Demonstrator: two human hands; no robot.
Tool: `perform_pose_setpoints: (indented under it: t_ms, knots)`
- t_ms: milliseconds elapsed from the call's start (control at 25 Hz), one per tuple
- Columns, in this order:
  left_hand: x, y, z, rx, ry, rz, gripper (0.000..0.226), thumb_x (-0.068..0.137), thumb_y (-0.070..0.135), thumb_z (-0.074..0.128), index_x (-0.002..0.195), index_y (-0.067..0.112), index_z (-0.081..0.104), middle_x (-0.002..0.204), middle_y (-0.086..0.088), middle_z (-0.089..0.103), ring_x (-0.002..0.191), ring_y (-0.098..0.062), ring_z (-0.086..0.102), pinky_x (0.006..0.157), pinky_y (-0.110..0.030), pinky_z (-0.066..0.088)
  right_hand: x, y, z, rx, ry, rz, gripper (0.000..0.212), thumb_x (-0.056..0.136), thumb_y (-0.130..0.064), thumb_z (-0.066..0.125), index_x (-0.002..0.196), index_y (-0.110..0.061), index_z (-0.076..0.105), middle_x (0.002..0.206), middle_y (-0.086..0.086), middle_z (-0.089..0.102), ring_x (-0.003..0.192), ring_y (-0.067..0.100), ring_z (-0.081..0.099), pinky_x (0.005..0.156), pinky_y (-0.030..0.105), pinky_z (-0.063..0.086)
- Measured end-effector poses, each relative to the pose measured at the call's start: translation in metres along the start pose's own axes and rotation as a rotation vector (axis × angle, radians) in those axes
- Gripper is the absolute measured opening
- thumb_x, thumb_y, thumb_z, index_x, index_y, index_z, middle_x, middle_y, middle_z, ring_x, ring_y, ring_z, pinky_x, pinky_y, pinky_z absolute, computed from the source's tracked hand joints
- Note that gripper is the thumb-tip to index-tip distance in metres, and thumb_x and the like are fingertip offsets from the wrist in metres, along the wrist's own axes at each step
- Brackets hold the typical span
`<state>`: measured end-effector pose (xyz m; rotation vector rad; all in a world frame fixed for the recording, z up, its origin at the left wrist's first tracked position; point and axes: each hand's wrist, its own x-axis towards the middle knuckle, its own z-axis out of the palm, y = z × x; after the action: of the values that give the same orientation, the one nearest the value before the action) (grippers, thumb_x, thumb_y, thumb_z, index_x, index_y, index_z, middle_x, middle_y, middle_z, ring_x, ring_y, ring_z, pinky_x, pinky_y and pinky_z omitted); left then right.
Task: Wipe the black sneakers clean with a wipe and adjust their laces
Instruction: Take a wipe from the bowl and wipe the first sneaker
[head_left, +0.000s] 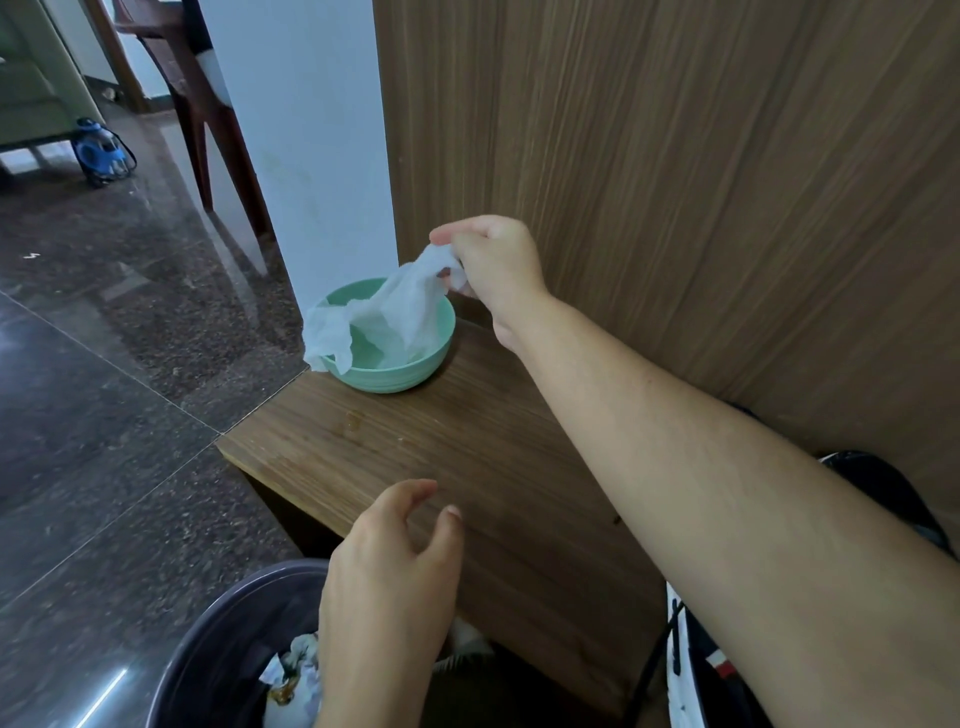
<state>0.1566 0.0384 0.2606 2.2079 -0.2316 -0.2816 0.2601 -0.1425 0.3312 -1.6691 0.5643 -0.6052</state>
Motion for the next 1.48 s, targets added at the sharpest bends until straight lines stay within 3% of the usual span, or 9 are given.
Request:
perform_pose_setpoints:
  t_ms: [120,280,400,720,920,1080,1160,1280,1480]
  knots:
    - [0.0,0.001,0.0,0.016,-0.012,-0.004,0.028,0.083,0.041,0.057,0.11,0.037,0.061,0.11,0.015,0.061,0.097,-0.006,0.057,0.08,-0.03,0.044,0.005,0.011,-0.01,-0.132,-0.033,-0.022,0.035,0.075,0.004,0.063,0.107,-0.012,0.065,0.105,-0.002,0.059,0.097,0.014,0.057,0.079,0.027,0.054]
    - [0.0,0.002,0.001,0.013,-0.019,0.0,0.027,0.083,0.041,0.058,0.11,0.037,0.061,0.102,0.016,0.061,0.096,-0.006,0.057,0.078,-0.03,0.043,0.007,0.027,-0.021,-0.909,0.046,-0.268,0.027,0.079,0.003,0.056,0.096,-0.017,0.065,0.101,0.0,0.058,0.091,0.018,0.055,0.066,0.028,0.041]
    - [0.0,0.001,0.002,0.008,-0.026,0.009,0.028,0.083,0.042,0.057,0.11,0.037,0.061,0.107,0.016,0.061,0.097,-0.006,0.057,0.08,-0.03,0.044,0.008,0.032,-0.021,-1.101,0.023,-0.265,0.027,0.084,0.0,0.049,0.096,-0.015,0.068,0.098,0.004,0.056,0.086,0.024,0.058,0.062,0.031,0.041]
    - [0.002,0.004,-0.001,-0.01,-0.007,0.017,0.027,0.082,0.038,0.059,0.109,0.039,0.061,0.109,0.014,0.063,0.1,-0.01,0.058,0.083,-0.031,0.045,0.004,0.015,-0.017,-0.002,-0.053,0.11,0.039,0.087,0.01,0.034,0.08,-0.015,0.063,0.1,0.011,0.066,0.095,0.026,0.066,0.076,0.037,0.06]
    - [0.084,0.037,-0.014,0.169,0.219,0.162,0.043,0.087,0.026,0.05,0.129,0.035,0.05,0.123,-0.003,0.06,0.111,-0.03,0.053,0.091,-0.042,0.042,-0.001,0.016,-0.012,0.052,-0.082,0.152,0.037,0.087,0.01,0.037,0.075,-0.014,0.063,0.106,0.015,0.065,0.101,0.027,0.064,0.08,0.04,0.059]
    - [0.163,0.047,-0.011,0.602,0.095,0.197,0.046,0.09,0.028,0.046,0.136,0.033,0.043,0.133,-0.004,0.052,0.132,-0.026,0.036,0.11,-0.06,0.005,-0.009,0.023,-0.008,0.084,-0.113,0.208,0.034,0.09,0.009,0.038,0.079,-0.013,0.062,0.107,0.015,0.065,0.099,0.025,0.065,0.075,0.032,0.06]
    - [0.178,0.045,-0.005,0.688,0.037,0.208,0.036,0.091,0.031,0.047,0.126,0.036,0.052,0.116,-0.003,0.061,0.129,-0.026,0.038,0.11,-0.059,-0.006,-0.009,0.025,-0.01,0.106,-0.119,0.23,0.033,0.09,0.009,0.038,0.08,-0.013,0.061,0.106,0.016,0.066,0.098,0.025,0.066,0.072,0.03,0.059]
    - [0.187,0.044,-0.004,0.726,0.045,0.176,0.02,0.091,0.032,0.046,0.091,0.029,0.066,0.087,-0.001,0.058,0.118,-0.03,0.044,0.111,-0.058,-0.001,-0.007,0.022,-0.014,0.16,-0.072,0.245,0.032,0.09,0.009,0.038,0.081,-0.012,0.06,0.103,0.016,0.067,0.095,0.026,0.068,0.071,0.03,0.059]
    - [0.194,0.043,-0.005,0.896,0.076,0.153,0.019,0.089,0.022,0.047,0.093,0.026,0.065,0.096,-0.006,0.057,0.115,-0.032,0.041,0.11,-0.059,-0.003,-0.002,-0.001,-0.02,0.336,0.029,0.229,0.028,0.093,0.005,0.037,0.085,-0.011,0.058,0.087,0.012,0.066,0.091,0.028,0.068,0.075,0.035,0.059]
